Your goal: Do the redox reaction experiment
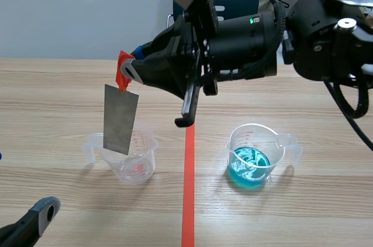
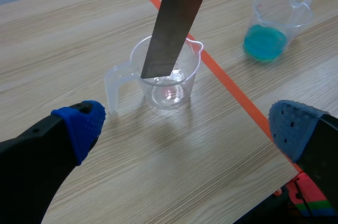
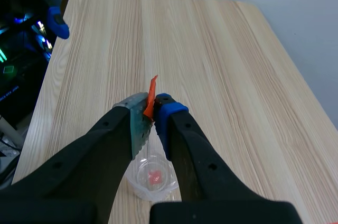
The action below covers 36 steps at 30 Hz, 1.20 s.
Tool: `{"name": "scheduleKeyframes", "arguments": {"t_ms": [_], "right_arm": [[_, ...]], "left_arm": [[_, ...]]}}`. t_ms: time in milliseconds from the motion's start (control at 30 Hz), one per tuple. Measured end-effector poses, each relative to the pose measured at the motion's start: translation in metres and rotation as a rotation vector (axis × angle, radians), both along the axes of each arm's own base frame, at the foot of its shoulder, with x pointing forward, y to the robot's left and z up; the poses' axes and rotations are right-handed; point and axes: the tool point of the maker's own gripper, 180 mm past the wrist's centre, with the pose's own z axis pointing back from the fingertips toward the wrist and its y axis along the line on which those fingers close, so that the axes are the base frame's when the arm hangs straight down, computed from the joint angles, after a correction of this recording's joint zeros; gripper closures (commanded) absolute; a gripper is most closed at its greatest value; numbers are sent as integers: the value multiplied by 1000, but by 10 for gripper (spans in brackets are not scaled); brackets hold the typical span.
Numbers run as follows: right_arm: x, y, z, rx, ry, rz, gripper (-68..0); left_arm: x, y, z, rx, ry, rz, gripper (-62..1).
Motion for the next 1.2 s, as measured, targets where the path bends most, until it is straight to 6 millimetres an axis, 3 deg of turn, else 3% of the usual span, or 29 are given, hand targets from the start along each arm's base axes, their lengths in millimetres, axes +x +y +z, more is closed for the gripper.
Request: {"name": "scheduleKeyframes", "arguments": {"t_ms": [367,767,1067,1200], "right_arm": [[13,-31,0,-26,53,-56,-10],[18,-39,50,51,45,-43,-10],[13,-39,51,29,69,-24,-10],[8,-34,64,54,68,2,-10]], "left_arm": [[0,0,0,0,0,0,-623],[0,0,0,0,0,0,-623],[0,0,0,0,0,0,-623],[0,0,0,0,0,0,-623]]}}
